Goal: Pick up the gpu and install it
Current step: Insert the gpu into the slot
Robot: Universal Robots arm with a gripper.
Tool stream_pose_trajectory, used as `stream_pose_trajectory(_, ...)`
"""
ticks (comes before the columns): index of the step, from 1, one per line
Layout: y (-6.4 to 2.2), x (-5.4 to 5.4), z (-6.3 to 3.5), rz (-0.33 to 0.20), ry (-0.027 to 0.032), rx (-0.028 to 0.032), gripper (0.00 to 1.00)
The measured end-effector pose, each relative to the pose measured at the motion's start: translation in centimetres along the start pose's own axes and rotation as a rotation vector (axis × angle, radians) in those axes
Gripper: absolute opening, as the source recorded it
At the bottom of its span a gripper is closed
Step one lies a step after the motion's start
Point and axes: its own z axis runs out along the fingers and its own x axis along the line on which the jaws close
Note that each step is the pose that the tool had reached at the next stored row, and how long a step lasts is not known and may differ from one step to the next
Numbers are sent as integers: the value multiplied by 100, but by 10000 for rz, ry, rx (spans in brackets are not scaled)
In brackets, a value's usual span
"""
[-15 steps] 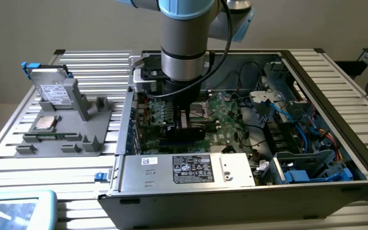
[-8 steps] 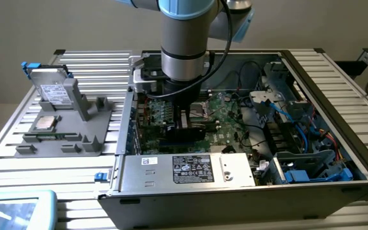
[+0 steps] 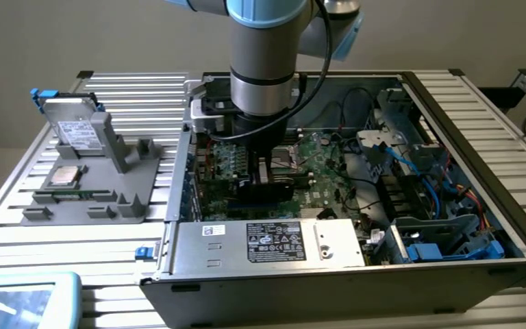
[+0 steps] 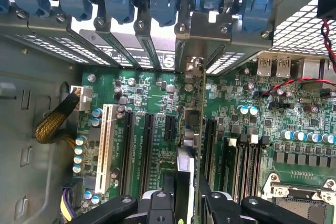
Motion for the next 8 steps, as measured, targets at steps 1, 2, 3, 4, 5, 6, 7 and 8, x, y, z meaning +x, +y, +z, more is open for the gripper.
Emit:
stream_pose_trajectory(1,0,0,1,0,0,0,27)
stream_pose_trajectory(2,-1,0,3,1,0,0,27)
stream_pose_trajectory(3,-1,0,3,4,0,0,27)
stream_pose_trajectory(4,-1,0,3,16,0,0,27)
stream_pose_trajectory(5,-1,0,4,34,-1,0,27)
stream_pose_trajectory(6,-1,0,5,49,-5,-1,27)
stream_pose_trajectory(7,-1,0,5,65,-8,0,27)
stream_pose_trajectory(8,-1,0,6,85,-14,0,27)
